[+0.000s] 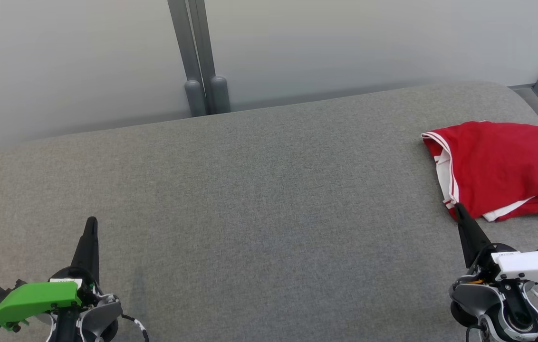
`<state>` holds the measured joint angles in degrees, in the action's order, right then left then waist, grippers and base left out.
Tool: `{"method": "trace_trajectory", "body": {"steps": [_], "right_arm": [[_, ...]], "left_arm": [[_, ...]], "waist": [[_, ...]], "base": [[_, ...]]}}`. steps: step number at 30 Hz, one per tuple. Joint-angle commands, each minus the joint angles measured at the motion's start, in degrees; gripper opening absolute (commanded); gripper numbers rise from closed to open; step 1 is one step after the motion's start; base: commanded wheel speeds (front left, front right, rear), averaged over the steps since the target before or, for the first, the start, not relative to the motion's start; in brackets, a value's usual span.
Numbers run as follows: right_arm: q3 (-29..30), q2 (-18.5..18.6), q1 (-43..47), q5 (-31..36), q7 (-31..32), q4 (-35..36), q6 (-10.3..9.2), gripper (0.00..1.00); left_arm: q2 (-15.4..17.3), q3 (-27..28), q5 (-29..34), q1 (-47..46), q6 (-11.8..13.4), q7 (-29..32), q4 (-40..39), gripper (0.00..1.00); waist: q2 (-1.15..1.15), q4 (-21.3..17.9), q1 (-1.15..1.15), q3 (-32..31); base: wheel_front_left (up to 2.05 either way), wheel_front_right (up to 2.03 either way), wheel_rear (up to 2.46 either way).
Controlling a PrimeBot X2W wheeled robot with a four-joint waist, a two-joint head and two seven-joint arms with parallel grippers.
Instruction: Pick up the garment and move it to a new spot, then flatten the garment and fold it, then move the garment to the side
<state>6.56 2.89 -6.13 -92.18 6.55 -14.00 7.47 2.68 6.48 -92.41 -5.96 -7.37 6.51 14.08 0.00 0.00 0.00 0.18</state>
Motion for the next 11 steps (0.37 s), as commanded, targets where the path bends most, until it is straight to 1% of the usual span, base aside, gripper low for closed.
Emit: {"method": "trace_trajectory", "body": {"steps": [1, 11], "right_arm": [[0.05, -0.04, -0.35, -0.38, 0.19, -0.08, 0.04, 0.00], [0.05, -0.04, -0.35, -0.39, 0.19, -0.08, 0.04, 0.00]], "left_arm": [[0.38, 0.16, -0.03, -0.67, -0.24, 0.23, -0.10, 0.00], [0.38, 0.16, -0.03, -0.67, -0.24, 0.23, -0.10, 0.00]], "waist": [[0.00, 0.00, 0.00, 0.00], [0.00, 0.00, 0.00, 0.00]], "base": [[0.00, 0.00, 0.00], [0.00, 0.00, 0.00]]}}
